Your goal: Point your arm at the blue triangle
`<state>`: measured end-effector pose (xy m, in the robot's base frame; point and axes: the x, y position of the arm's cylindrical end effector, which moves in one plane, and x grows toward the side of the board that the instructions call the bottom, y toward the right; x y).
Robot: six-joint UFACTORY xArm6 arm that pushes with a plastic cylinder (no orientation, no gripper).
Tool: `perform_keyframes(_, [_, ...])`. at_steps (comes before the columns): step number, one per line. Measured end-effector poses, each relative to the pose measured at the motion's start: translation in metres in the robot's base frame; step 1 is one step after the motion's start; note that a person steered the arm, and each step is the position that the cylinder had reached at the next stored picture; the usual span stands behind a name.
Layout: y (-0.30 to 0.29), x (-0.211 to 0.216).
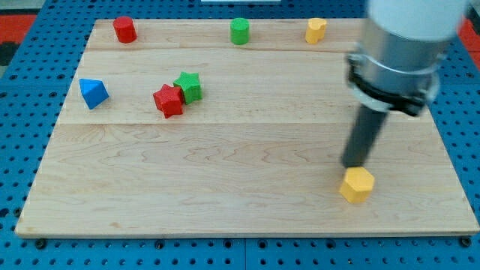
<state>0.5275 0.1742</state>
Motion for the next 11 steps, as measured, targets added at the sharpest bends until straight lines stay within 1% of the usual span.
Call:
perform_keyframes(1, [-0.057, -0.037])
perform_keyframes(2, [-0.128, -0.114])
perform_keyframes(3, [-0.152, -0.159])
perform_keyframes(4, [-0.184, -0.184])
perform_keyframes(5, [-0.235, -0.207])
perform_keyframes(7, [-0.241, -0.213])
perform_keyframes(8, [-0.28, -0.209])
perform_keyframes(9, [-0.323, -0.192])
perform_keyframes(10, [-0.326, -0.193])
perform_keyframes(11, [-0.348, -0.204])
